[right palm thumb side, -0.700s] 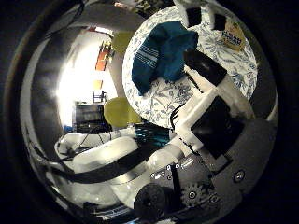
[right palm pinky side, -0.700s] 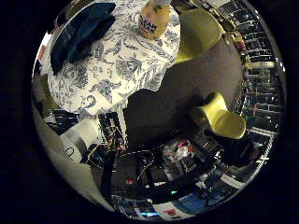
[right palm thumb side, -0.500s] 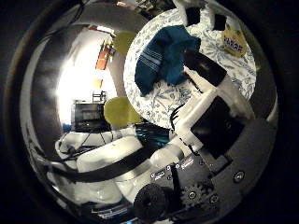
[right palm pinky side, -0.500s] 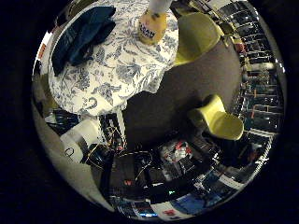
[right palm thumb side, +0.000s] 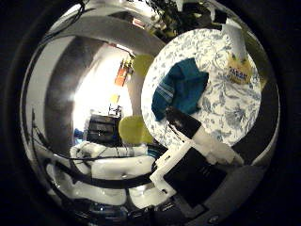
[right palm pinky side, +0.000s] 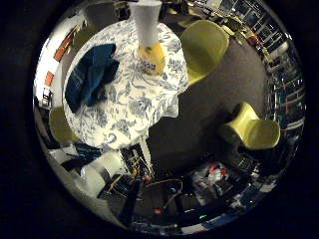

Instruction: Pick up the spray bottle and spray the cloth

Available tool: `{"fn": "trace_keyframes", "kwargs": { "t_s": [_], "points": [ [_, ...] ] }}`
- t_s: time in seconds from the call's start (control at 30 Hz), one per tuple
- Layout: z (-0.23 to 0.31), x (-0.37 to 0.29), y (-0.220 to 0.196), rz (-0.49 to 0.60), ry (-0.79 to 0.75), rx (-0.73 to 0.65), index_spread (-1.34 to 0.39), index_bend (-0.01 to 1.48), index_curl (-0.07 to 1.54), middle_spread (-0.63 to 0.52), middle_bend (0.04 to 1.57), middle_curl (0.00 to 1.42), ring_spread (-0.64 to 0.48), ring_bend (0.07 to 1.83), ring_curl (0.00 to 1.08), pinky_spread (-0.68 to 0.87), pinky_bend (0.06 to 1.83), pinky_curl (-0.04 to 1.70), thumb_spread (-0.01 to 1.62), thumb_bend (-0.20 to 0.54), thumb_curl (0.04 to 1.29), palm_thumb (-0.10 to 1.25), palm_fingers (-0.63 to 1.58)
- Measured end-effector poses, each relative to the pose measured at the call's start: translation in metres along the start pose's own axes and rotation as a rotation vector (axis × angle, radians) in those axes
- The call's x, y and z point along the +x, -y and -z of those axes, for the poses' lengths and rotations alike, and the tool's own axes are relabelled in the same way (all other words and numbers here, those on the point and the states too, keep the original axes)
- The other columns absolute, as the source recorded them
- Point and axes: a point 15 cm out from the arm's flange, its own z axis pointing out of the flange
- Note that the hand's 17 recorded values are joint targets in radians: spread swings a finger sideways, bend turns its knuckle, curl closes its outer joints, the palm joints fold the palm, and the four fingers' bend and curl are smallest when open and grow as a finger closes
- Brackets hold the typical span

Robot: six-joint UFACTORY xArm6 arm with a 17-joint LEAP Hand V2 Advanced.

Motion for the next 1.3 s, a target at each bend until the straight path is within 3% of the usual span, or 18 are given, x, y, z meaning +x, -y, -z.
{"fn": "trace_keyframes", "kwargs": {
  "t_s": [0.13,0.33,0.87,1.3],
  "points": [
    [0.013,0.028,0.01,-0.066,0.057,0.115,-0.3,0.16,0.28,-0.08,0.4,0.43,0.08,0.55,0.24,0.29,0.68,0.15,1.02,-0.026,0.35,0.64,0.3],
    [0.021,0.068,0.012,-0.143,0.135,0.174,-0.26,0.15,0.28,-0.02,0.4,0.41,0.15,0.54,0.24,0.34,0.7,0.15,1.01,-0.027,0.34,0.63,0.23],
    [-0.026,0.155,0.002,-0.344,0.413,0.4,-0.16,0.15,0.28,0.14,0.34,0.36,0.22,0.39,0.23,0.38,0.55,0.2,0.98,-0.027,0.33,0.59,0.07],
    [-0.078,0.158,0.014,-0.332,0.491,0.349,-0.14,0.15,0.26,0.15,0.32,0.36,0.22,0.37,0.26,0.38,0.49,0.25,0.96,-0.028,0.32,0.58,0.07]
  ]
}}
